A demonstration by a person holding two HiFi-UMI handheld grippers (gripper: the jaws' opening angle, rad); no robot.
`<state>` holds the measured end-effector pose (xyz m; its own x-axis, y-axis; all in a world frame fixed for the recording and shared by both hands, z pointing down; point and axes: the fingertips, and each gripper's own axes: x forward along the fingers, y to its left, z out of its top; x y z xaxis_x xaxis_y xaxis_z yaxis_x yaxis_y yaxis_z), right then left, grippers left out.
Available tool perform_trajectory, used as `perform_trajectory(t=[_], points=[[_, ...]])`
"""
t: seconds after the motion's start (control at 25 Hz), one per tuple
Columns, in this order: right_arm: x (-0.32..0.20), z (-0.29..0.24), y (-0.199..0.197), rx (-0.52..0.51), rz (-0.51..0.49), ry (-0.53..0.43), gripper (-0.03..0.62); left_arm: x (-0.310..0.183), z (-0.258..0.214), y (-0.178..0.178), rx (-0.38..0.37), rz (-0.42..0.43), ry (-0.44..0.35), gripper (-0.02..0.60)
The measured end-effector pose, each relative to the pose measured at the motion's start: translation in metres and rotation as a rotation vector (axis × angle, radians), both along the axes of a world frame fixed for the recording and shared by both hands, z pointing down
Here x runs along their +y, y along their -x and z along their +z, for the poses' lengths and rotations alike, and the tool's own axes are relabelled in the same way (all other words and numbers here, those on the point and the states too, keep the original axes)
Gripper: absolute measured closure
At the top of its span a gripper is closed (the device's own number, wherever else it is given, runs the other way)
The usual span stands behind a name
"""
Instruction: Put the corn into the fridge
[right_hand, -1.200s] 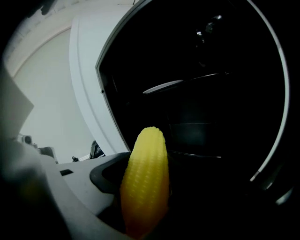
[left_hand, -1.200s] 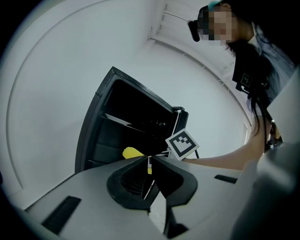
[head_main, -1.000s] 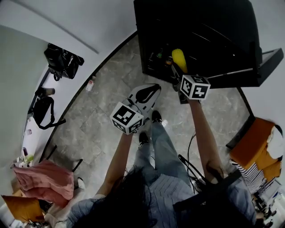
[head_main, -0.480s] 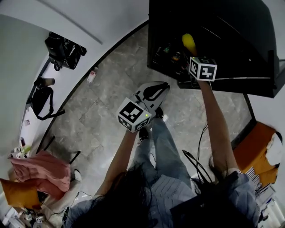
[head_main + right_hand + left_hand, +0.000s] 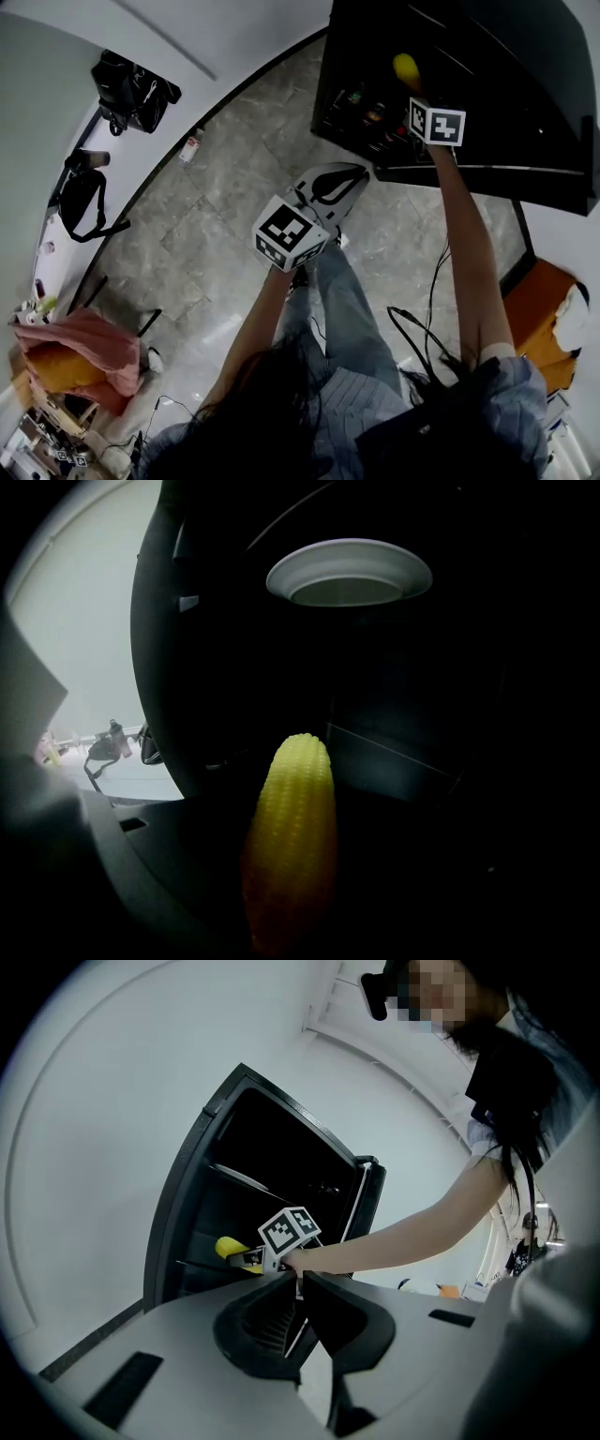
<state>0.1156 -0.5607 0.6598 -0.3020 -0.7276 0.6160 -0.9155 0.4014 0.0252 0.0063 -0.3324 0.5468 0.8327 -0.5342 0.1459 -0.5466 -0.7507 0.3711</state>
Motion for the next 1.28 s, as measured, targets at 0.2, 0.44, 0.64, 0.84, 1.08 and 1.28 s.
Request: perform_trajectory(t=[0.2, 0.44, 0.64, 0.84, 1.08, 1.28], points=[[-0.008, 0.012, 0.0, -0.01, 0.002, 0.029, 0.339, 0.005, 0.008, -0.002, -0.002, 0.007, 0.016, 0.566], [-0.014, 0.017, 0.0, 0.02, -0.064, 0.04, 0.339, 0.008, 0.015, -0.002, -0.01, 0.008, 0.025, 0.566], [-0.023, 0.019, -0.008, 0.073, -0.099, 0.043, 0.339, 0.008, 0.019, 0.0, -0.019, 0.009, 0.034, 0.565], [-0.036, 0.02, -0.021, 0.123, -0.054, 0.021, 0.339, 0.007, 0.025, 0.003, -0.023, -0.004, 0.051, 0.566], [-0.044, 0.02, -0.026, 0.122, -0.047, 0.025, 0.339, 0.011, 0.035, -0.004, -0.043, 0.006, 0.066, 0.566], [-0.041, 0.01, -0.027, 0.078, -0.014, 0.025, 0.33, 0.013, 0.035, -0.007, -0.045, 0.006, 0.074, 0.566]])
